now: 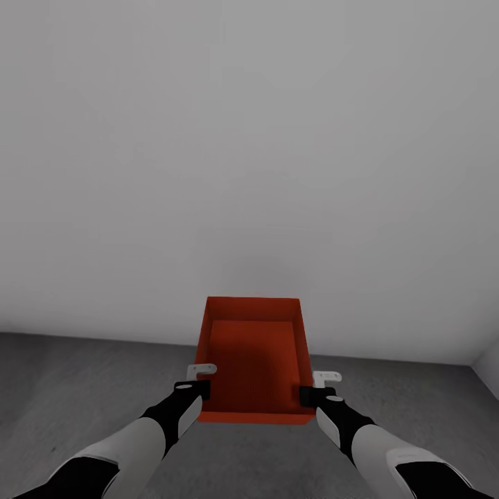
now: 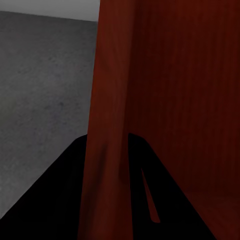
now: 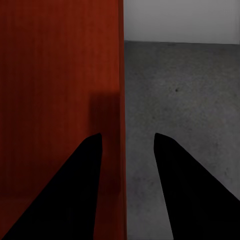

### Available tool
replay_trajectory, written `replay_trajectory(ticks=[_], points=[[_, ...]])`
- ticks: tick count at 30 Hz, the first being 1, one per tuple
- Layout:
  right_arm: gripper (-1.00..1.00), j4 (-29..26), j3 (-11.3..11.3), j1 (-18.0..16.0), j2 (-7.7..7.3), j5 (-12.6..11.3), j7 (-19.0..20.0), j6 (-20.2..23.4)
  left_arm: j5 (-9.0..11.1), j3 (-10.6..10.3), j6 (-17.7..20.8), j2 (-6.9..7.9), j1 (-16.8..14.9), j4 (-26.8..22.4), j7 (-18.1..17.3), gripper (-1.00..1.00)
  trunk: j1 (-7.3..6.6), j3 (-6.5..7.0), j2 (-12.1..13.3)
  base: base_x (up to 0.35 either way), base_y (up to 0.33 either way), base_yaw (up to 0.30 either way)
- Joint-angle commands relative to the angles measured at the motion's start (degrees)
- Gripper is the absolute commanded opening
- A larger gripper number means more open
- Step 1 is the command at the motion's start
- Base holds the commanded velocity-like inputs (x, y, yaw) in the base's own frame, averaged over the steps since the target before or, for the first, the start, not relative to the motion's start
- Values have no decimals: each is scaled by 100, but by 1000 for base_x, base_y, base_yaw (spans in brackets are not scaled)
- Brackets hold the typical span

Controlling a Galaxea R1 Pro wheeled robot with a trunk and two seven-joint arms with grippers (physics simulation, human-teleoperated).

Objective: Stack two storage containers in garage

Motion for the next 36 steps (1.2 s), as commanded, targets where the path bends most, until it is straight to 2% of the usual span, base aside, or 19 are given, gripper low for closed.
replay_trajectory(ticks=[1, 36], points=[[-100, 16, -17, -1, -32, -50, -39, -2, -89, 151, 41, 44, -7, -59, 42, -100, 3, -21, -13, 0, 0, 0], [-100, 16, -21, -1, -34, -50, -38, -3, -90, 151, 41, 43, -7, -59, 36, -100, 3, -344, -13, 0, 0, 0]])
